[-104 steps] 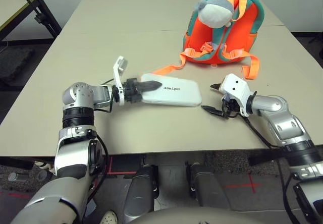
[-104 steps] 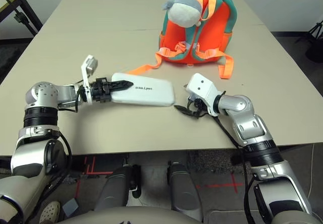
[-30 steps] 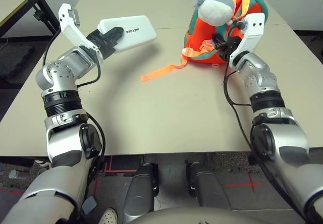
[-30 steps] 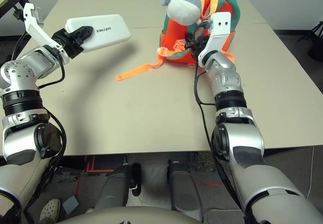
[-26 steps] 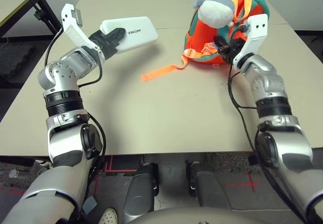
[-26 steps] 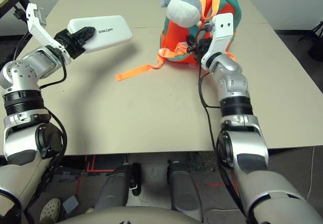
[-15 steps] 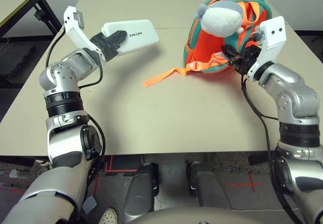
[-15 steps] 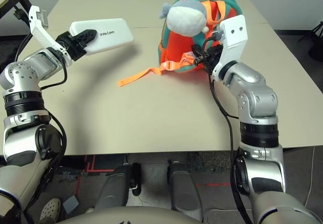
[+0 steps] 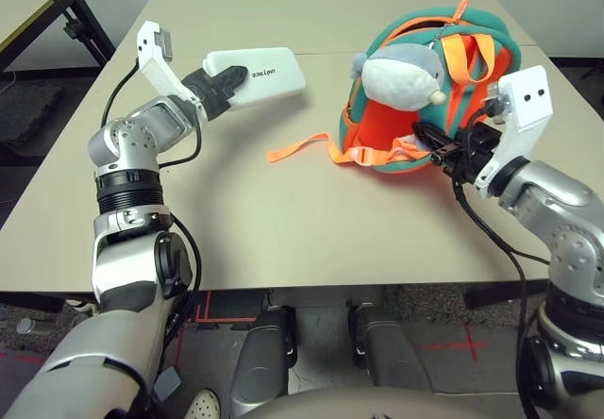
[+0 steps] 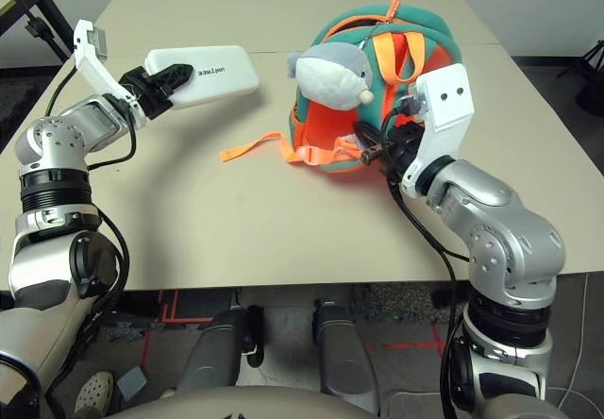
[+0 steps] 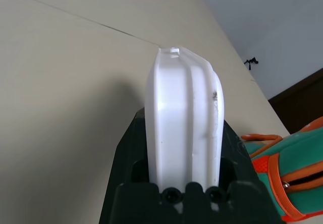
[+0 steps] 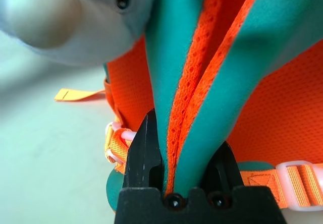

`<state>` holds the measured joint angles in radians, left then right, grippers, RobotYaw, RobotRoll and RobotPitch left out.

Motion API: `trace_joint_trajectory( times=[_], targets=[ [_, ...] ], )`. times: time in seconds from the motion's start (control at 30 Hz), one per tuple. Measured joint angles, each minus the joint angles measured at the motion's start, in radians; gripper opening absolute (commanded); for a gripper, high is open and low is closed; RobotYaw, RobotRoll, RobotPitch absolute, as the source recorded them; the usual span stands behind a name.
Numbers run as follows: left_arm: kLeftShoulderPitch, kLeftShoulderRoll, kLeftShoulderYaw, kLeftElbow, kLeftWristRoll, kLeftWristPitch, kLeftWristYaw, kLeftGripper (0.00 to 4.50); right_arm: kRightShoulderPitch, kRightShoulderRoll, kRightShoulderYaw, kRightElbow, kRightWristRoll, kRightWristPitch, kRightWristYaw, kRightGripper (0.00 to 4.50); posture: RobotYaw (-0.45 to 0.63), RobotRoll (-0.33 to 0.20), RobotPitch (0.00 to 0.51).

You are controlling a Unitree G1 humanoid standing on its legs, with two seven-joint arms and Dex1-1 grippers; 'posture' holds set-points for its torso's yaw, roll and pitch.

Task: Put the pencil case into the backpack and zip it.

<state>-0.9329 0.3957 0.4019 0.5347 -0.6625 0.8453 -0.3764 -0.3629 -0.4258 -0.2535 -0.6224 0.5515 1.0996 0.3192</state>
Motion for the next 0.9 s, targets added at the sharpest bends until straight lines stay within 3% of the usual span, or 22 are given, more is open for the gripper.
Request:
trace_joint_trajectory(
  times=[0.2,0.4,0.67,0.9],
  targets=[
    [-0.003,-0.001,-0.009,0.023,0.003,-0.011,-0.005,1.23,0.014,0.004,-0.004,-0.006,0.027,0.011,-0.010,0.47,-0.16,0.000,0.145],
    [-0.007,0.000,-0.021,0.027,0.007,-0.027,-0.019,1.23,0.069,-0.031,0.065,0.004,0.002,-0.078,0.007,0.47,-0.15,0.000,0.139],
    [-0.023,0.012,-0.069,-0.111,0.000,-0.058,-0.172,1.23,0.070,-0.007,0.140,0.127,-0.077,-0.247,0.012,0.47,-0.13,0.000,0.140],
    [-0.079,0.084,-0.085,-0.168,-0.023,-0.060,-0.341,1.23,0.051,-0.007,0.165,0.190,-0.107,-0.306,0.026,0.47,-0.12,0.000,0.140]
  ],
)
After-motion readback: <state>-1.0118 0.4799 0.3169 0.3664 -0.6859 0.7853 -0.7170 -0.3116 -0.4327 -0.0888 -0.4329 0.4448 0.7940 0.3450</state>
